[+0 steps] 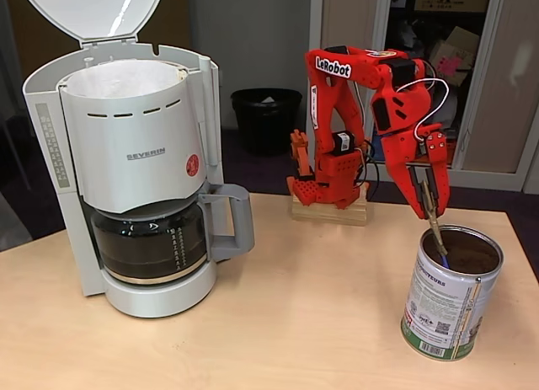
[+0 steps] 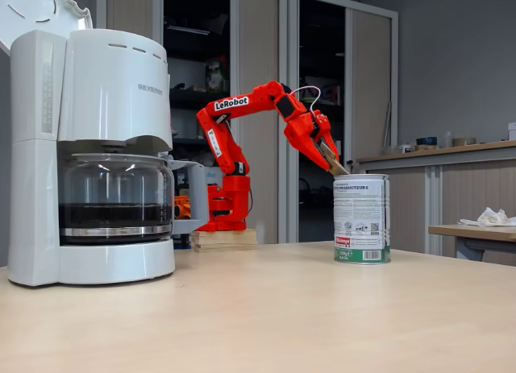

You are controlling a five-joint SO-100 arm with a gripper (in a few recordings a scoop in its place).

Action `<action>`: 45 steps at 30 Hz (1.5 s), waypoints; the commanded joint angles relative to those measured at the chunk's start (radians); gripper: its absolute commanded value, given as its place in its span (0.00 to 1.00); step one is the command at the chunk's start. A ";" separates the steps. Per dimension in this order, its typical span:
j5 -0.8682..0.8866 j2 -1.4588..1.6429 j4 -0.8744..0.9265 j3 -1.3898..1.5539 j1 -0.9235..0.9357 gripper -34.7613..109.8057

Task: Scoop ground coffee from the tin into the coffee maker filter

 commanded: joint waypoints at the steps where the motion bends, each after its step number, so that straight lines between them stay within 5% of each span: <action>1: -0.015 -0.009 0.021 -0.034 -0.037 0.24; 20: 0.014 -0.092 0.084 -0.161 -0.109 0.24; 45: 0.566 -0.005 -0.041 -0.005 -0.169 0.24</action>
